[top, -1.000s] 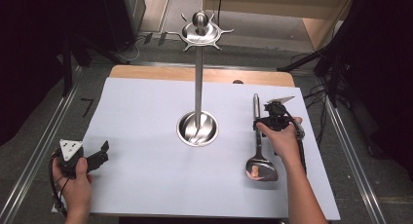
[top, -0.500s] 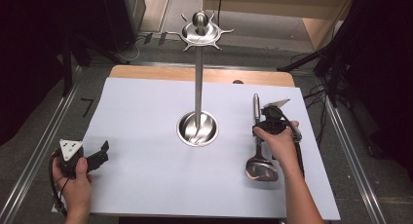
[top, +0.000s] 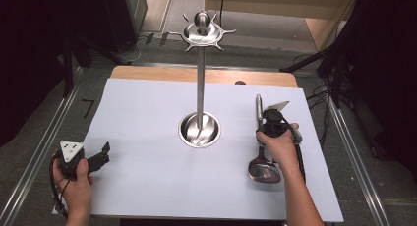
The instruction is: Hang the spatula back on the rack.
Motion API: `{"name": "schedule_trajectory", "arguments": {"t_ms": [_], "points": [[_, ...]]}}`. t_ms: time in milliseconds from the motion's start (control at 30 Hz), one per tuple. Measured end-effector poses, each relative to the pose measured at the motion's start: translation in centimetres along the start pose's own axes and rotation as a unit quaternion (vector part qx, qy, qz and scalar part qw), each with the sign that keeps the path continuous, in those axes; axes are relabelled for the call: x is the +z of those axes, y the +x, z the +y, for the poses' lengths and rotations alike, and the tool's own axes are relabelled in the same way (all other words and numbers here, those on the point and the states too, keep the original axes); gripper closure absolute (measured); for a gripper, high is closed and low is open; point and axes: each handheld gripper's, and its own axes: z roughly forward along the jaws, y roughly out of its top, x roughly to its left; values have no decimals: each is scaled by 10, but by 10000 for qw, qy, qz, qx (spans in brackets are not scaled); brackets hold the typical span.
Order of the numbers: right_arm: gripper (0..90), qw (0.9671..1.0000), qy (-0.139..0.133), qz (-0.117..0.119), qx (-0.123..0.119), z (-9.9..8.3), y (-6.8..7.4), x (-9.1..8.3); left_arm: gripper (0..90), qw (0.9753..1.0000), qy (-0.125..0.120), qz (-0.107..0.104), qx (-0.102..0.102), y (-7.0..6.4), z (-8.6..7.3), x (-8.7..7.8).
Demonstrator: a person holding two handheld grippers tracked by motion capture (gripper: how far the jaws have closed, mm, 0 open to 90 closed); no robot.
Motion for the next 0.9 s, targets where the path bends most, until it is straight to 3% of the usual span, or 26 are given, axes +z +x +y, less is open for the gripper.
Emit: {"name": "schedule_trajectory", "arguments": {"t_ms": [133,300,467,667,900], "points": [[737,9999,139,-44,-8,0,4,5,147,10000,1,-1,4,0,0,0],[737,9996,207,-214,-31,1,9,8,146,10000,25,14,11,0,0,0],[741,9994,301,-164,7,4,7,9,147,10000,26,21,22,-1,0,0],[752,9985,458,-151,270,9,6,10,147,10000,16,10,13,-1,0,0],[750,9984,447,-227,255,9,8,11,147,10000,17,0,16,0,0,0]]}}
